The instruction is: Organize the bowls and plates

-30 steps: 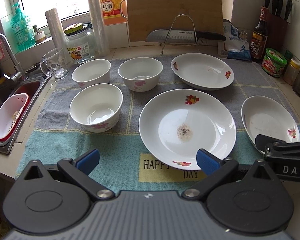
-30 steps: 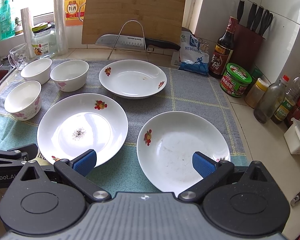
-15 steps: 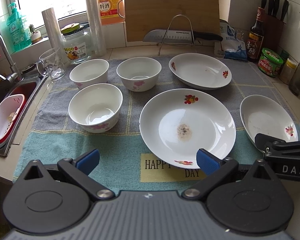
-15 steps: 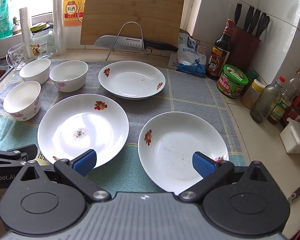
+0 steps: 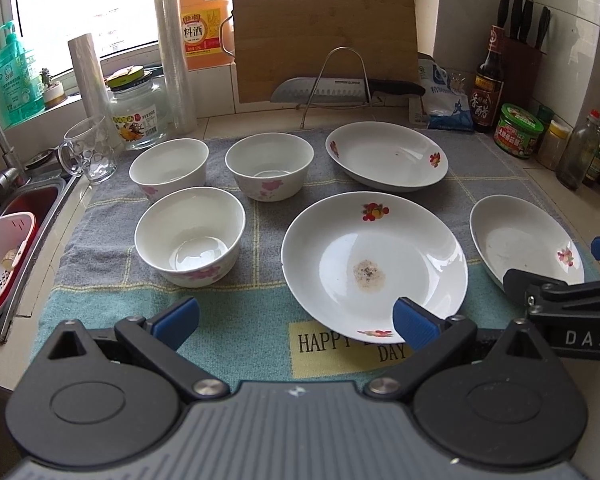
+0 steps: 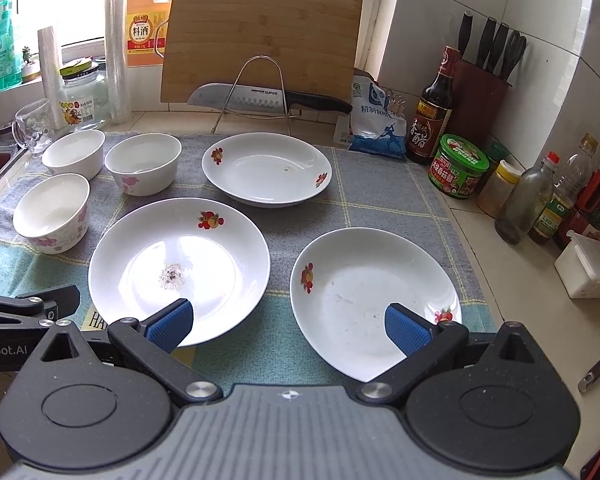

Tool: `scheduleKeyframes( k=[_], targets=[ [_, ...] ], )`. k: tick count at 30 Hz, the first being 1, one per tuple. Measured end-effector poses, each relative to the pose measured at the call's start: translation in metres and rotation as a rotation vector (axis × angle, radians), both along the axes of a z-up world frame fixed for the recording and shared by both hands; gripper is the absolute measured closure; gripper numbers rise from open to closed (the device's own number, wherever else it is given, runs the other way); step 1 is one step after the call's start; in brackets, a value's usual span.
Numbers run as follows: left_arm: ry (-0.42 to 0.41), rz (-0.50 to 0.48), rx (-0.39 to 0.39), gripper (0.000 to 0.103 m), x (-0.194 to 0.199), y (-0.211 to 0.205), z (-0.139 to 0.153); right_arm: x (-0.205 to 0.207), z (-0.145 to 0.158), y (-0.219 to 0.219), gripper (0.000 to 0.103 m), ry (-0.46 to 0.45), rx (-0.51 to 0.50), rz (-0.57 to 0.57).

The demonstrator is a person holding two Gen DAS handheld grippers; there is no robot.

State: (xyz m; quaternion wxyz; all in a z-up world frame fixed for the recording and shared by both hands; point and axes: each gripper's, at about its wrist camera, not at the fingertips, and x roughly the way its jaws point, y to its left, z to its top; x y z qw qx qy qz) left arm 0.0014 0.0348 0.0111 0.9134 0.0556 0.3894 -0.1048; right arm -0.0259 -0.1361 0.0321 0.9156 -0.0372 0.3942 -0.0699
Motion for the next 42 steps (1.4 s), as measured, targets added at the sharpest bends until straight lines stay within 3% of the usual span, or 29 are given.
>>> scheduleKeyframes(
  k=[11,15,23,31,42],
  targets=[
    [-0.021,-0.107,-0.047,0.001,0.008,-0.003,-0.003,-0.022,0.003,-0.024,0.000,-0.079,-0.021,-0.023],
    [-0.031,-0.124,-0.065,0.001,0.012,-0.008,-0.007,-0.029,-0.015,-0.049,0.000,-0.065,-0.003,-0.049],
    [-0.019,-0.167,-0.008,0.001,0.022,-0.042,-0.014,-0.025,-0.063,-0.092,0.000,0.015,0.051,-0.040],
    [-0.023,-0.192,0.019,0.001,0.036,-0.082,-0.016,-0.013,-0.101,-0.120,0.000,0.080,0.120,0.031],
    [-0.018,-0.269,0.037,0.001,0.054,-0.127,-0.015,0.002,-0.113,-0.136,0.000,0.075,0.111,0.179]
  ],
)
